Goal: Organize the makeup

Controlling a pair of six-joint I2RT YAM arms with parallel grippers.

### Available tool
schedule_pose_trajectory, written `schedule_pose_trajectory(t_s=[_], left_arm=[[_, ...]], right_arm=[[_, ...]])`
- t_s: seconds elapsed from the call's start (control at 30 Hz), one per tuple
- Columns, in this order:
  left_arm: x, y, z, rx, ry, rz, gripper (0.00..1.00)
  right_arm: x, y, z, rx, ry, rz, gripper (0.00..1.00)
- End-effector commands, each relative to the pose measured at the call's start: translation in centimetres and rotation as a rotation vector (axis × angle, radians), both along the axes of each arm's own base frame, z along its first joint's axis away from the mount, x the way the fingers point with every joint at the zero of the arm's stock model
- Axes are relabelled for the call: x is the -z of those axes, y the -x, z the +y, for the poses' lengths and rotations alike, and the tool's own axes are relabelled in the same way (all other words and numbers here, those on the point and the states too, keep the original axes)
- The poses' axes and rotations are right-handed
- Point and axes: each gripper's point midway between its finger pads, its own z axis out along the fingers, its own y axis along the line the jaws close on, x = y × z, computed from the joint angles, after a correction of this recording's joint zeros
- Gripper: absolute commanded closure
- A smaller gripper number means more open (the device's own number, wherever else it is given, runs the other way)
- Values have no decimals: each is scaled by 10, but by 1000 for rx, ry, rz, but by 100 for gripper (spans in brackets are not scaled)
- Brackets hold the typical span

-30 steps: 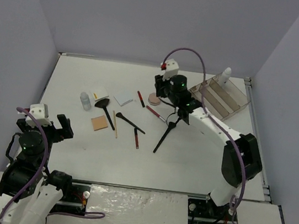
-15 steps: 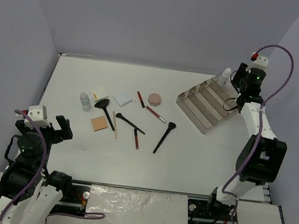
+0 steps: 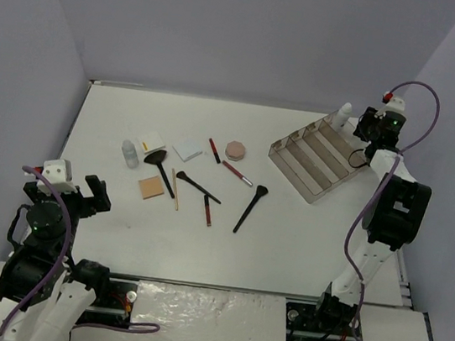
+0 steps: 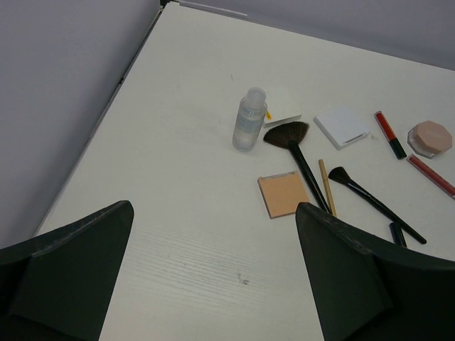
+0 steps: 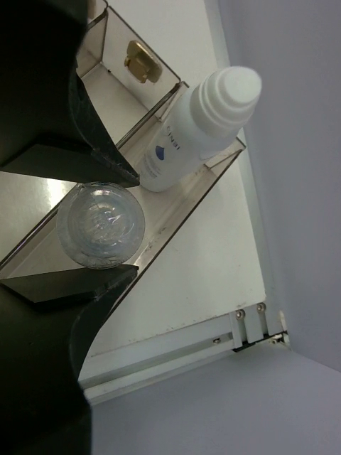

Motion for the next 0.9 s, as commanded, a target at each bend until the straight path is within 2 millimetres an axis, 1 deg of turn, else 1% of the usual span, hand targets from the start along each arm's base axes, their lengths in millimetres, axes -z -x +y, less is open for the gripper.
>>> schedule_pose_trajectory(t_s=[0.0, 0.23, 0.33, 0.53, 0.7, 0.87], left_arm=[[-14, -11, -2, 1, 4, -35, 3], [-13, -14, -3, 4, 2, -24, 3], [-13, -15, -4, 8, 1, -23, 3], [-13, -15, -4, 11, 1, -23, 3], [-12, -16, -4, 11, 1, -21, 3], [-13, -16, -5, 14, 2, -22, 3]], right_arm=[[-65, -27, 7, -137, 76, -203, 100], [-37, -32, 12, -223, 105, -144, 100], [-30, -32, 13, -235, 115, -134, 100], [-23, -33, 18, -264, 112, -136, 99], [-18, -33, 17, -259, 130, -121, 97], [-7, -32, 15, -250, 155, -86, 91]])
